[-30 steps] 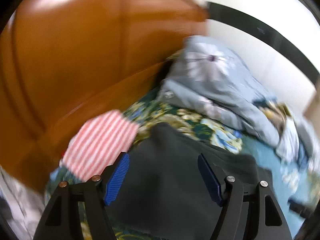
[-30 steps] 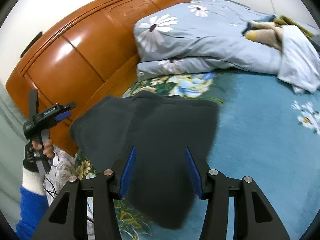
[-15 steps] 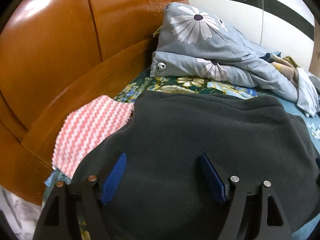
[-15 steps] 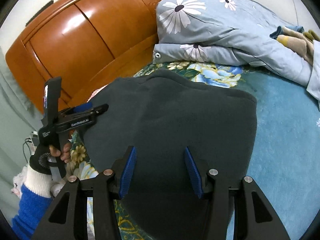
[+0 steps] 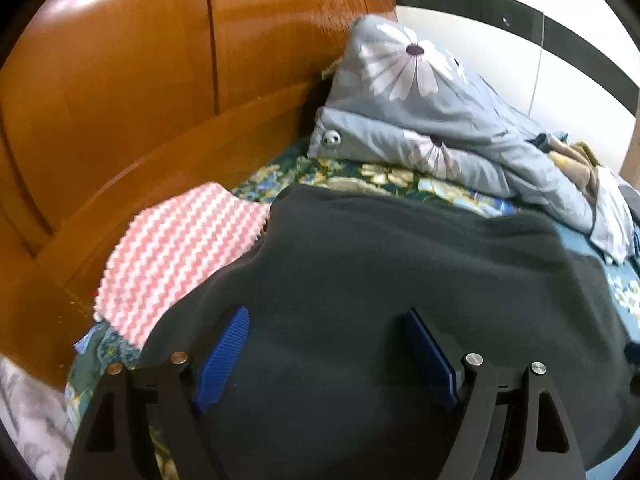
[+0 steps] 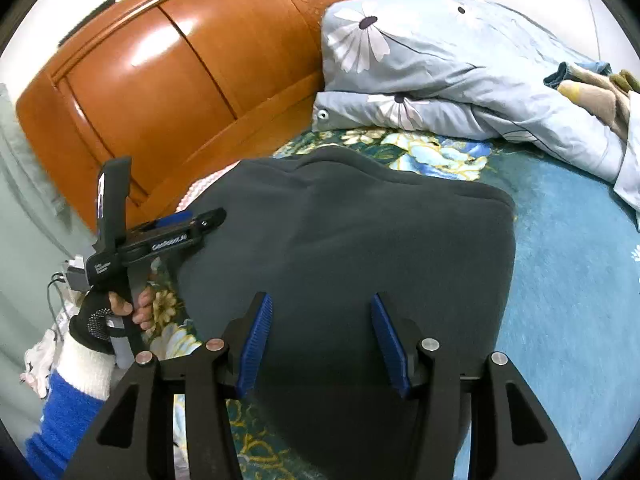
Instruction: Fold clothes
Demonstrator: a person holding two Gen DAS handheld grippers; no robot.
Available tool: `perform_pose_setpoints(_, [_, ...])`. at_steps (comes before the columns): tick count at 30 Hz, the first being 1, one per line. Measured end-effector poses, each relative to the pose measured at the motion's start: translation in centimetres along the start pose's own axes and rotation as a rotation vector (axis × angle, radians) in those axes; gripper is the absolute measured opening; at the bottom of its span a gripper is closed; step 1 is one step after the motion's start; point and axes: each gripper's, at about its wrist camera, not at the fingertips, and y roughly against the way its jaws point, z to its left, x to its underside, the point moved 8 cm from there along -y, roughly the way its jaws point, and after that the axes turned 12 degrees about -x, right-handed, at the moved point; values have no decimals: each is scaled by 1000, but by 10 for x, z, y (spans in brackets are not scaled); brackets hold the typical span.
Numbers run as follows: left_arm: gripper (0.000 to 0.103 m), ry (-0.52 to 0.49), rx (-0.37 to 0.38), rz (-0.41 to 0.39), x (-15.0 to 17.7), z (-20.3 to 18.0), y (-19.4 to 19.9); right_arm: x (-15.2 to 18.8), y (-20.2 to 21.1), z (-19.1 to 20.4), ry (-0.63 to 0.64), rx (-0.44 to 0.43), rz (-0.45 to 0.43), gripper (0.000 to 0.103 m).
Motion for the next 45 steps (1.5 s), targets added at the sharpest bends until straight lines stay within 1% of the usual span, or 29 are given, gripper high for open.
perform_pose_setpoints(4, [83,61,-11,-30,7,-18,36,18,12,8,29,0,-19,54])
perform_pose_setpoints(7, [85,106,1,-53,30,-22,60,35,17,12,35,1,-30,54])
perform_pose_setpoints(10, [92,162,23,-66,58,-23,74,54,22,15,46,15,-47,54])
perform_pose_setpoints(11, [94,176,30,-61,67,-24,75,59,23,16,50,23,-51,54])
perform_pose_setpoints(13, [96,203,26,-44,92,-25,75,70,24,17,63,43,-55,54])
perform_pose_setpoints(16, [98,217,20,-22,117,-29,74,86,26,18,72,70,-60,54])
perform_pose_setpoints(19, [100,219,22,6,139,-37,75,100,26,16,52,82,-70,54])
perform_pose_setpoints(21, [102,204,5,16,152,-43,75,110,25,17,59,95,-72,54])
perform_pose_setpoints(24, [103,211,-13,25,166,-46,74,126,19,15,65,129,-50,54])
perform_pose_setpoints(27, [103,232,-1,33,175,-49,72,139,16,10,56,161,-40,54])
perform_pose_setpoints(30, [103,212,-24,44,181,-53,71,146,12,1,54,208,-38,54])
perform_pose_setpoints(36, [103,162,-109,29,187,-62,71,157,10,-14,43,266,-43,54])
perform_pose_setpoints(37, [103,149,-123,20,187,-64,73,157,10,-15,40,266,-43,55])
perform_pose_setpoints(39, [103,129,-139,7,188,-67,75,158,9,-16,39,272,-47,61])
perform_pose_setpoints(40, [103,127,-140,1,189,-69,76,158,10,-17,41,277,-50,61])
perform_pose_setpoints(45, [103,155,-130,-14,189,-65,75,159,9,-20,34,291,-47,66])
